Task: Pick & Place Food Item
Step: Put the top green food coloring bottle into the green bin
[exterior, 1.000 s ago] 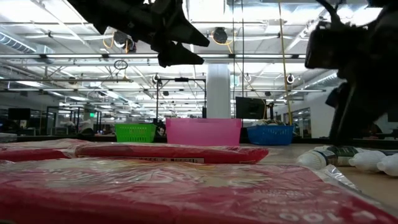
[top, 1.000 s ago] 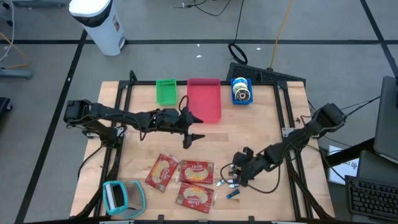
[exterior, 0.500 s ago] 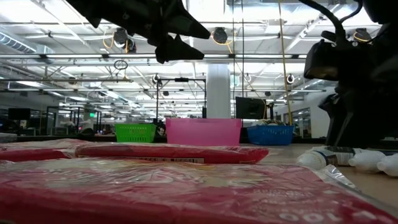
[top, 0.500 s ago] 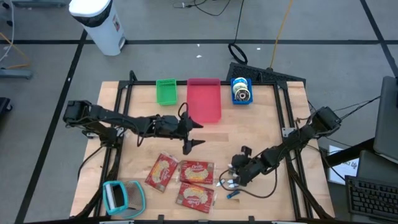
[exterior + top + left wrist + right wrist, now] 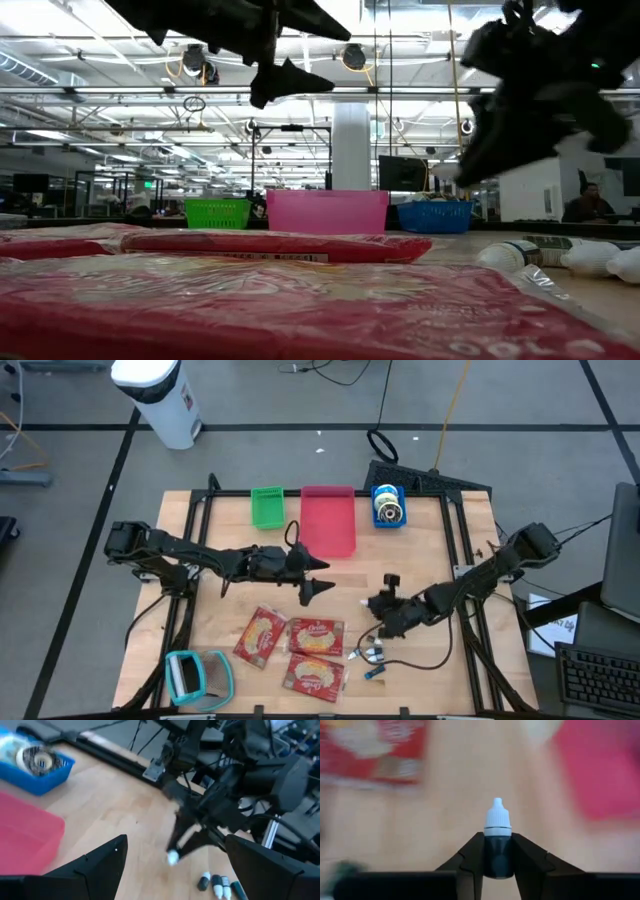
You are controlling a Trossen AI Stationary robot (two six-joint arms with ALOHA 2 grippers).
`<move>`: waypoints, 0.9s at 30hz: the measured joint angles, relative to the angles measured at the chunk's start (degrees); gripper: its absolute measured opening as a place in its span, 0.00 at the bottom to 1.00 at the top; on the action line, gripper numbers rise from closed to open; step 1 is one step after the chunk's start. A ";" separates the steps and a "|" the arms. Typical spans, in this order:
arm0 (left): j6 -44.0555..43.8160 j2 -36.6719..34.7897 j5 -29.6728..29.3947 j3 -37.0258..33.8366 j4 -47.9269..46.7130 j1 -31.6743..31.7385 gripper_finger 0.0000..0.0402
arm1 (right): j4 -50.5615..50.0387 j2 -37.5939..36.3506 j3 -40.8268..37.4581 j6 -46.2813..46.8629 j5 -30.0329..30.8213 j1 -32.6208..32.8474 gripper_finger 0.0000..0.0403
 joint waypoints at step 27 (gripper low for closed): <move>-6.41 12.84 0.34 -0.04 21.24 5.95 0.83 | 35.53 -3.56 0.04 -54.06 3.40 -12.29 0.15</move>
